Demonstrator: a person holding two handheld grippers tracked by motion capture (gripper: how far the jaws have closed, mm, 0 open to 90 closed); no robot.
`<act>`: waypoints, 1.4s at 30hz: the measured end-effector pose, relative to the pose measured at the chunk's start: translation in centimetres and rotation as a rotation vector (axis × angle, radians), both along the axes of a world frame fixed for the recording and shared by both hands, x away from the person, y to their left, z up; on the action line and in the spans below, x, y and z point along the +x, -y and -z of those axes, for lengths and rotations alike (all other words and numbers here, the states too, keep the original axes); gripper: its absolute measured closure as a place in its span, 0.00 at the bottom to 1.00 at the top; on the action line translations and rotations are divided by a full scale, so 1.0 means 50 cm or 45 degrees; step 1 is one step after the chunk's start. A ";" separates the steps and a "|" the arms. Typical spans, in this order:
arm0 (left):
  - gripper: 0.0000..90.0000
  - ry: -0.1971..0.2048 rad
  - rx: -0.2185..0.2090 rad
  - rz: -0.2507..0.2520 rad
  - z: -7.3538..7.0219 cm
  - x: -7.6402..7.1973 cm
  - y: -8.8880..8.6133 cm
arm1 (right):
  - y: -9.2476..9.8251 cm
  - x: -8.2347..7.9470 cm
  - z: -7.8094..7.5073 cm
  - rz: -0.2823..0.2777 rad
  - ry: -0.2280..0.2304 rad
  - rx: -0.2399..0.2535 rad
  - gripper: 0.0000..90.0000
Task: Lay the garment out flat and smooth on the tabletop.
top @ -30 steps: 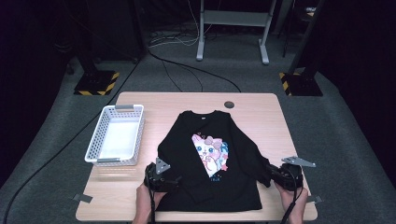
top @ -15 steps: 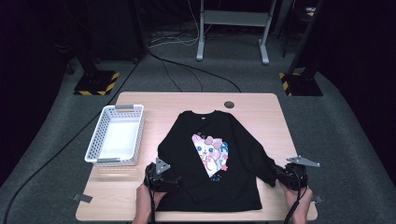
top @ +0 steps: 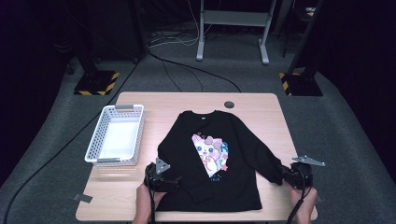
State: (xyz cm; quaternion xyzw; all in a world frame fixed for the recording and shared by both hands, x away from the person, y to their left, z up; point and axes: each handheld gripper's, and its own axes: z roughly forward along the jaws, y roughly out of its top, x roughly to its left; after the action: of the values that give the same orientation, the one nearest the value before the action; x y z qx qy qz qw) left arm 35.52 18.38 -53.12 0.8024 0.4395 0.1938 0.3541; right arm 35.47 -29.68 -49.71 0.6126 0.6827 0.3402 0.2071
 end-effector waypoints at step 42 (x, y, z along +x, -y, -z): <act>0.12 0.004 -0.003 -0.008 0.000 0.001 0.001 | -0.018 0.054 0.019 0.028 -0.028 -0.052 0.11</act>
State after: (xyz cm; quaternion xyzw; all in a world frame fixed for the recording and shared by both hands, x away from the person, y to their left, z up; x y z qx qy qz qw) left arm 35.55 18.34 -53.12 0.8003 0.4417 0.1955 0.3552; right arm 38.17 -28.80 -50.66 0.6194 0.6850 0.3171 0.2159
